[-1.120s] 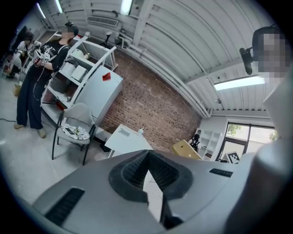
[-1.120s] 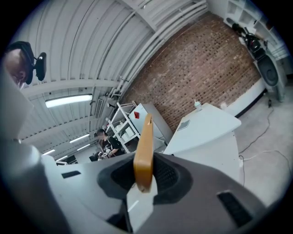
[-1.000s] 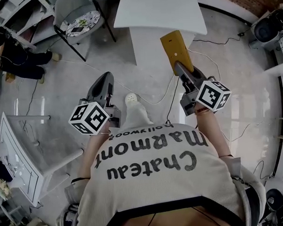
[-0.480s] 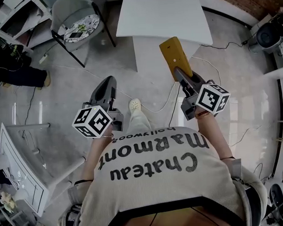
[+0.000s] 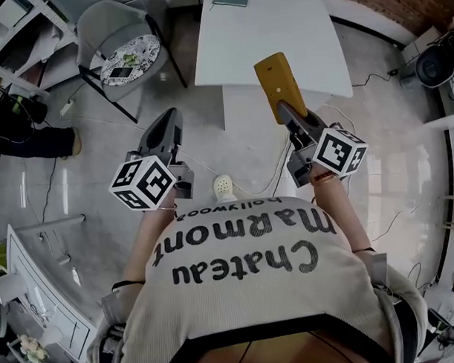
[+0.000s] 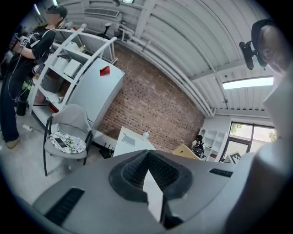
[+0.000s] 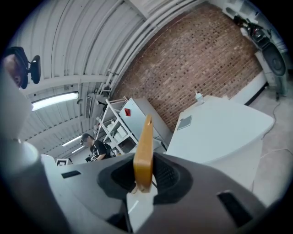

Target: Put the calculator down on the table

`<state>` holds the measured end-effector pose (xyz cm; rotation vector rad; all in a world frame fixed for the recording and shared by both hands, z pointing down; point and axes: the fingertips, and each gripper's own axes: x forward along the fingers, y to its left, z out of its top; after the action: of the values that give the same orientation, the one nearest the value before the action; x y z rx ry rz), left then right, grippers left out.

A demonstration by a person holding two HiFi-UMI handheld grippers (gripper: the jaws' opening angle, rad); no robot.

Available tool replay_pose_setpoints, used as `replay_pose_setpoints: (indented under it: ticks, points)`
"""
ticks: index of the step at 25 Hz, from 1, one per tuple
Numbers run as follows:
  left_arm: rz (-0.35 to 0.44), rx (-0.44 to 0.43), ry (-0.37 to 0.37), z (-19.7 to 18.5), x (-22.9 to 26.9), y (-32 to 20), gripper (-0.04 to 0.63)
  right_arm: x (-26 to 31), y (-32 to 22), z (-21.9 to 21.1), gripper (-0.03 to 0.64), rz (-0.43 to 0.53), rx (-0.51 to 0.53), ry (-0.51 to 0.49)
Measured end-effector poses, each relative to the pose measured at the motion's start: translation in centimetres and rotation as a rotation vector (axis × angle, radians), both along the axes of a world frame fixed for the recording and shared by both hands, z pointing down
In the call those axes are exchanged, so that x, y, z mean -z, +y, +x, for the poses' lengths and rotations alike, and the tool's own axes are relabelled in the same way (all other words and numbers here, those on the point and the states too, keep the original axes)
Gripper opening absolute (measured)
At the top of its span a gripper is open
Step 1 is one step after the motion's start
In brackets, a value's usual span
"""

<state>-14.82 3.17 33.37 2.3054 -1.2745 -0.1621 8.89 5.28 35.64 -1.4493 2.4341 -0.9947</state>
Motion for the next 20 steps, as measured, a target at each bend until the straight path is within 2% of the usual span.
replay_pose_setpoints:
  ticks: [5,10,13,20]
  points:
    - [0.042,-0.019,-0.012,-0.9,1.5,-4.5,0.002,1.6,-4.1,-0.9,0.089,0.040,-0.032,-0.013]
    - [0.070,-0.044,-0.029,-1.8,1.7,-8.7,0.002,1.1,-8.2,-1.1,0.089,0.040,-0.063,-0.006]
    - [0.070,-0.025,-0.023,-2.5,1.3,-11.0,0.002,-0.2,-10.1,-0.9,0.089,-0.005,-0.086,-0.002]
    - [0.001,0.000,-0.019,-2.2,-1.2,-14.9,0.002,-3.5,-13.5,-1.5,0.089,-0.119,-0.068,-0.006]
